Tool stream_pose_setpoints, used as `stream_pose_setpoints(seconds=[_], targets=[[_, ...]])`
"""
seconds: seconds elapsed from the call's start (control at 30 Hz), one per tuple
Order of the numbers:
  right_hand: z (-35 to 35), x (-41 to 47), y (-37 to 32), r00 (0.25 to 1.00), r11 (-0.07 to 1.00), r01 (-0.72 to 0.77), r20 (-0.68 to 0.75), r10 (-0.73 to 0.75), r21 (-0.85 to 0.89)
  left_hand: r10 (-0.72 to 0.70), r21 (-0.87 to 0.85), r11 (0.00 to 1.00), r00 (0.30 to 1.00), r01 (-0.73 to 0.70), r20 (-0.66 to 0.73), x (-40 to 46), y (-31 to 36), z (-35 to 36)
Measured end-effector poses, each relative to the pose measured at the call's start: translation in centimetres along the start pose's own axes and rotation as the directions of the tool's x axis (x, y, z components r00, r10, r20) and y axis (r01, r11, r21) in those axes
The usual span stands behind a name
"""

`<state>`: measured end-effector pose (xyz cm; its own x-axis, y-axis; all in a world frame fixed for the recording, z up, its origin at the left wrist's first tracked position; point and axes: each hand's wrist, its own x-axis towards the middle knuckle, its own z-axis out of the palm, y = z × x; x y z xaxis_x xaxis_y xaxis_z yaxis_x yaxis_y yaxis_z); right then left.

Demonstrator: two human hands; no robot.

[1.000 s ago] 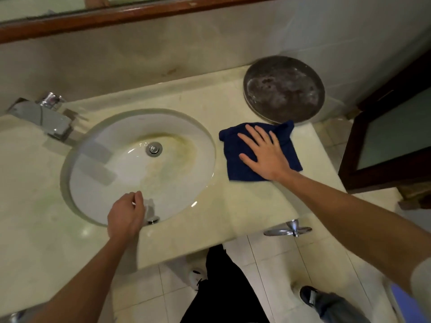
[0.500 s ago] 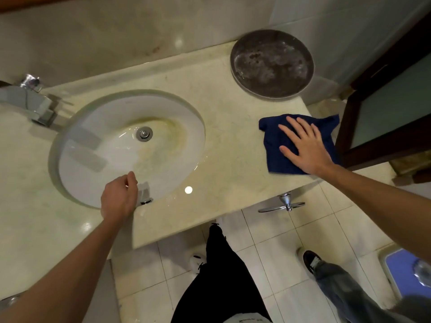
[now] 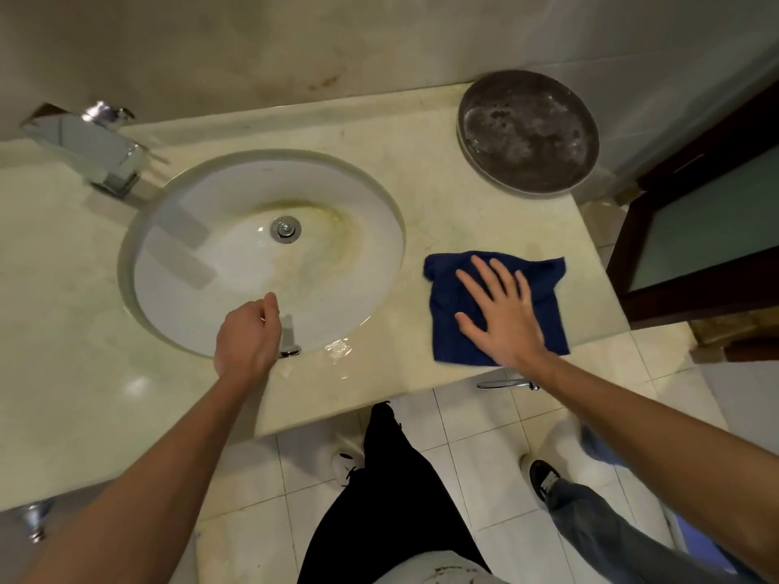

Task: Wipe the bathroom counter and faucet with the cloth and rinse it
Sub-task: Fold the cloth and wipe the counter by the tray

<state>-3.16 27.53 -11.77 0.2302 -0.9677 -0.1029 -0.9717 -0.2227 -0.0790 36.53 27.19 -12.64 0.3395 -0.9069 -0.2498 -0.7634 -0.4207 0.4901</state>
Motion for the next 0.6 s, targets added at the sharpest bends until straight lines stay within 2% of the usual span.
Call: stream_pose_setpoints(seconds=[0.13, 0.2, 0.27, 0.33, 0.37, 0.43, 0.5, 0.6], targets=[[0.5, 0.4, -7.3, 0.994, 0.994, 0.108, 0.005, -0.108, 0.028, -0.012, -0.024, 1.000, 0.997, 0.014, 0.083, 0.0, -0.2, -0.4], [0.8, 0.0, -11.1, 0.988, 0.987, 0.152, -0.005, -0.152, 0.056, -0.043, -0.068, 0.996, 0.972, 0.060, 0.229, 0.5, 0.0, -0.7], [1.1, -0.6, -15.3, 0.983, 0.980, 0.185, -0.003, -0.185, 0.075, -0.107, -0.138, 0.974, 0.897, 0.182, 0.428, 1.4, 0.4, -1.5], [1.5, -0.7, -20.0, 0.974, 0.969, 0.223, 0.020, -0.226, 0.109, -0.168, -0.256, 0.878, 0.762, 0.404, 0.626, 1.9, 0.7, -2.6], [1.7, -0.6, -22.5, 0.970, 0.964, 0.235, 0.033, -0.241, 0.125, -0.160, -0.266, 0.848, 0.700, 0.459, 0.696, 2.1, 0.8, -3.4], [2.0, 0.0, -27.2, 0.969, 0.961, 0.230, 0.052, -0.240, 0.156, -0.101, -0.222, 0.887, 0.638, 0.406, 0.763, 2.5, 0.9, -5.4], [2.0, 1.1, -31.4, 0.973, 0.962, 0.203, 0.074, -0.219, 0.185, -0.079, -0.138, 0.954, 0.670, 0.265, 0.738, 3.1, 0.3, -6.9], [1.9, 3.6, -36.4, 0.965, 0.951, 0.221, 0.094, -0.246, 0.216, -0.071, 0.063, 0.997, 0.839, 0.044, 0.540, 4.4, -2.5, -8.9]])
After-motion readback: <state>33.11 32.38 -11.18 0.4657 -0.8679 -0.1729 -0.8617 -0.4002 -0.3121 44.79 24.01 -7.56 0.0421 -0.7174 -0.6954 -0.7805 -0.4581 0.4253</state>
